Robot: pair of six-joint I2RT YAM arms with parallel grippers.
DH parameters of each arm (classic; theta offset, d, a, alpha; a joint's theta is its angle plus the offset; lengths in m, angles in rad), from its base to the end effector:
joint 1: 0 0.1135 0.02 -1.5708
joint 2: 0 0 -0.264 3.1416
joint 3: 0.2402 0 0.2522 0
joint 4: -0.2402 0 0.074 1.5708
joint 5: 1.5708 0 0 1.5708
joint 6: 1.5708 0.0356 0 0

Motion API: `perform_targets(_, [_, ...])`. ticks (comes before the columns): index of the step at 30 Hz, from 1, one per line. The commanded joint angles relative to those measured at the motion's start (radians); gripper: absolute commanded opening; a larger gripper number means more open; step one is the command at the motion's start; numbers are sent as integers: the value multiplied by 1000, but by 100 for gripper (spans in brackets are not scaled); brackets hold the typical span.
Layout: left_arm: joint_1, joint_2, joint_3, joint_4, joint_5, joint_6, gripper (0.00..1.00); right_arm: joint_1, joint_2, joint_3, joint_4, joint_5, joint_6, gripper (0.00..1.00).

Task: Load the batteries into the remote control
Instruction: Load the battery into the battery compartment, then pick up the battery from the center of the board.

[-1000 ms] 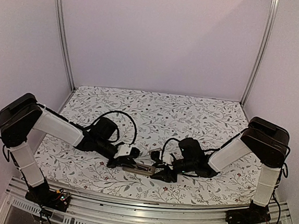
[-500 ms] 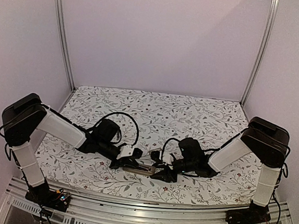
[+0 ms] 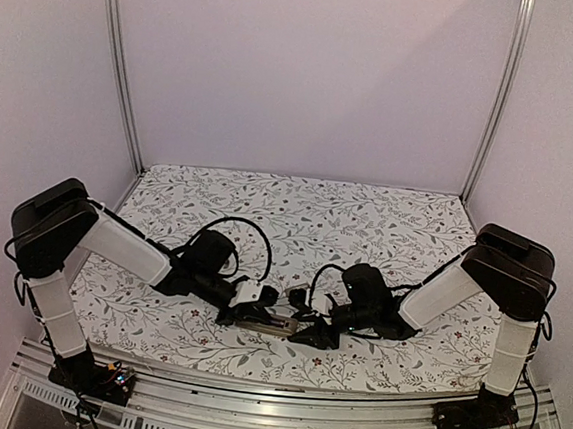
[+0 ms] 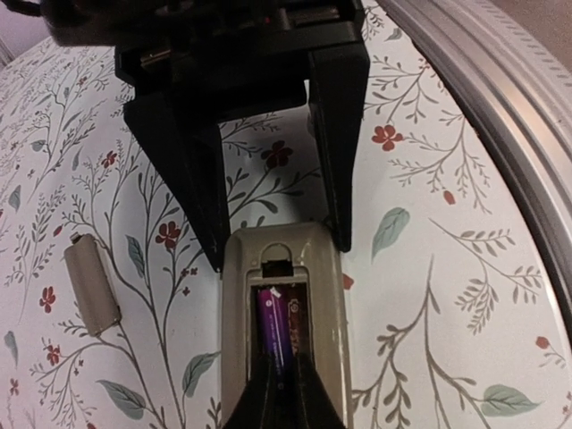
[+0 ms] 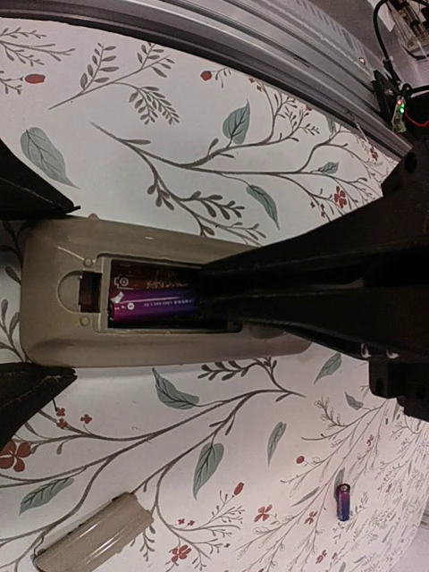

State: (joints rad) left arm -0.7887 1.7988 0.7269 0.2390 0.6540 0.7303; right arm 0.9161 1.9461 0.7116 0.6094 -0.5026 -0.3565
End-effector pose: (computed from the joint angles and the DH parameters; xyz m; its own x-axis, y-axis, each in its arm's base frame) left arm 0.2090 -0.2411 0.1086 0.1796 0.5705 -0.8014 0.9822 -0.1498 0.1134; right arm 0.1932 0.2798 0.0861 -0.0083 -0.5131 -0.8583 -0.9987 0.0477 -0.0188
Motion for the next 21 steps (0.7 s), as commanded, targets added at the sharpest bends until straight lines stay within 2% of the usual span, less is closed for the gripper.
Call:
perform_targets(1, [-12,-41,-7,-47,-23,-17,8,-5,14,11,-12,36,6,32])
perform_targets(6, [-11,-102,35,-91,1,-74,14,-8,10,11,-13,46,10,34])
perform_targets(11, [6,-149,73,-168,20,-108,27,-10,-11,13,-19,55,10,44])
perform_targets(12, [20,-152,84,-173,10,-140,30,-10,-17,16,-22,55,8,48])
perform_targets(16, [94,-151,159,-232,-58,-264,52,-10,-31,28,-32,51,8,70])
perform_targets(20, [167,-155,247,-404,-94,-302,69,-18,-50,41,-54,43,6,96])
perform_targets(21, [188,-147,271,-439,-103,-310,72,-21,-56,42,-59,39,4,99])
